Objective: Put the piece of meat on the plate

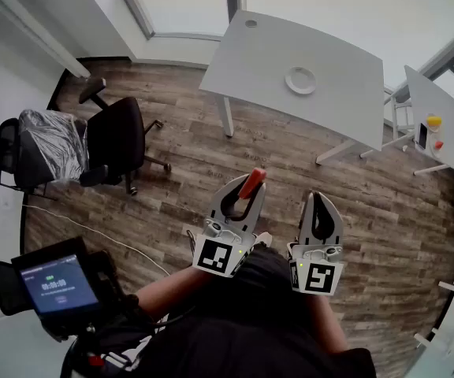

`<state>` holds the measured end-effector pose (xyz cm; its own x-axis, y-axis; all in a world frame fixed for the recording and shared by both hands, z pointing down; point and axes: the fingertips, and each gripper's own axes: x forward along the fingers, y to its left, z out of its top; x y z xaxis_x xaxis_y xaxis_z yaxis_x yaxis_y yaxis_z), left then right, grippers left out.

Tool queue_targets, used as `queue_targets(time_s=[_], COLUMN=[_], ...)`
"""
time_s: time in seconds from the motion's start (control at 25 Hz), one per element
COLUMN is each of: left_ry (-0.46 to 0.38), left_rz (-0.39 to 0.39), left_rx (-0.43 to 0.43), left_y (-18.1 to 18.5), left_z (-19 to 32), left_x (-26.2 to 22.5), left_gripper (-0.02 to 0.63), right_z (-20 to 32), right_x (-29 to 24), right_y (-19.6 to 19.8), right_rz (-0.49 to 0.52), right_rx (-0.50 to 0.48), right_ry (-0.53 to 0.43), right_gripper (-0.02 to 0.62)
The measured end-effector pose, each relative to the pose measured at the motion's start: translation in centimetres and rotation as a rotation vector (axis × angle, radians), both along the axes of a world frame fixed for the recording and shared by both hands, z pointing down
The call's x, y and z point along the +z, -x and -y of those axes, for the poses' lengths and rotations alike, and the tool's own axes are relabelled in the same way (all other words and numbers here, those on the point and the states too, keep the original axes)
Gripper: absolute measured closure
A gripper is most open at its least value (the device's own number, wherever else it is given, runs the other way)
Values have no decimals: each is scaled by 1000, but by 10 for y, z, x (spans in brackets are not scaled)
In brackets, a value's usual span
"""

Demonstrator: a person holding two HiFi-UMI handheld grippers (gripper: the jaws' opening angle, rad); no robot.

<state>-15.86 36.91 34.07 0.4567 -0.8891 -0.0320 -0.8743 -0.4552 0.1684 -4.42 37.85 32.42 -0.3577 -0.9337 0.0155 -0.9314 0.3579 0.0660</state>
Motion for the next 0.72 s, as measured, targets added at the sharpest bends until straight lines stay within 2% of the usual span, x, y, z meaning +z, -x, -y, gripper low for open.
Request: queue_targets(time_s=[0.32, 0.72], left_ry=[-11, -3], left_rz=[6, 24], left_rx=[-13, -62], left_y=[3, 10], left_z=[6, 25], left_x=[-1, -8], left_gripper=[512, 512], right_z=[9, 22], right_x=[-1, 8], right_y=[-10, -9], right_rz=[14, 26], right_rx=[46, -34], right_ry=[-10, 54], right_gripper=[591, 591])
